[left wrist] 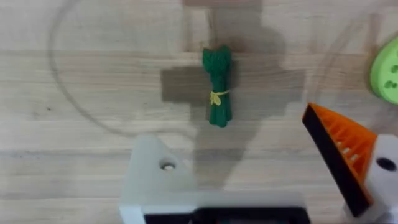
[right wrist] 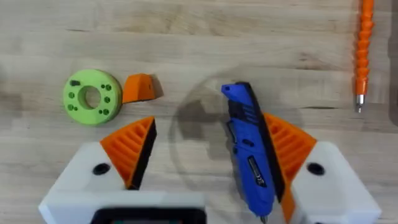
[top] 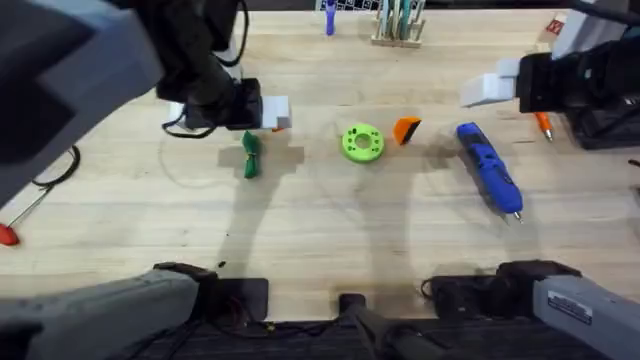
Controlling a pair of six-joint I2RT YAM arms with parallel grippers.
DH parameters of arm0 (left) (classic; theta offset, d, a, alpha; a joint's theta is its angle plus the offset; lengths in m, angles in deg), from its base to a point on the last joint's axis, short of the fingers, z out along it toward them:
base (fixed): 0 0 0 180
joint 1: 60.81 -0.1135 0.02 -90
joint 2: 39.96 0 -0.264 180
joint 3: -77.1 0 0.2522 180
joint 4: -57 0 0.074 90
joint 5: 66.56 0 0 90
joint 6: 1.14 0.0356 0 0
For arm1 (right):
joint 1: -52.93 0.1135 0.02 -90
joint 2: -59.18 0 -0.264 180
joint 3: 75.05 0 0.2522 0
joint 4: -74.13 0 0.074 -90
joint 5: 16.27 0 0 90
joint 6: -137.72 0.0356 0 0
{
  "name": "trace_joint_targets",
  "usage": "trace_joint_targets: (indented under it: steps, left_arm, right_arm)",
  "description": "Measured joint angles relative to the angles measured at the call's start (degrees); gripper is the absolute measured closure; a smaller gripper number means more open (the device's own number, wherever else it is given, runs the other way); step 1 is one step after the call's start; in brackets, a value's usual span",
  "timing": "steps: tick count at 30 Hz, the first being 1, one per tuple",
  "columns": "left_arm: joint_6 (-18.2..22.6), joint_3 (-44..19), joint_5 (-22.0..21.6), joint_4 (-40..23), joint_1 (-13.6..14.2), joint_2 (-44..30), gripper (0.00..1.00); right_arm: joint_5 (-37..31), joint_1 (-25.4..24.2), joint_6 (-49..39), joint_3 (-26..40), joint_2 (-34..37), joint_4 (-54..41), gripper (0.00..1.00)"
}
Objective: Pick up the gripper from the table and insert it into the empty holder that is missing its gripper. Then pick up a screw, insert it into the mounting hole, and use the screwdriver to tighten it. Finally, clean up the table by picking up the vegetable and placing it into the bucket.
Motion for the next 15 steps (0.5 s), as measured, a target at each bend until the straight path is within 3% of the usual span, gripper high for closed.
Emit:
trace_joint_targets:
  steps: [7,15]
  left_arm:
    - [-2.7,0.3,-1.1,3.1,-0.2,-10.2,0.014]
    - [-2.8,2.9,0.2,7.9,-0.9,-17.5,0.015]
  right_arm:
    - [0.0,0.0,0.0,0.0,0.0,0.0,0.011]
    - [0.0,0.0,0.0,0.0,0.0,0.0,0.011]
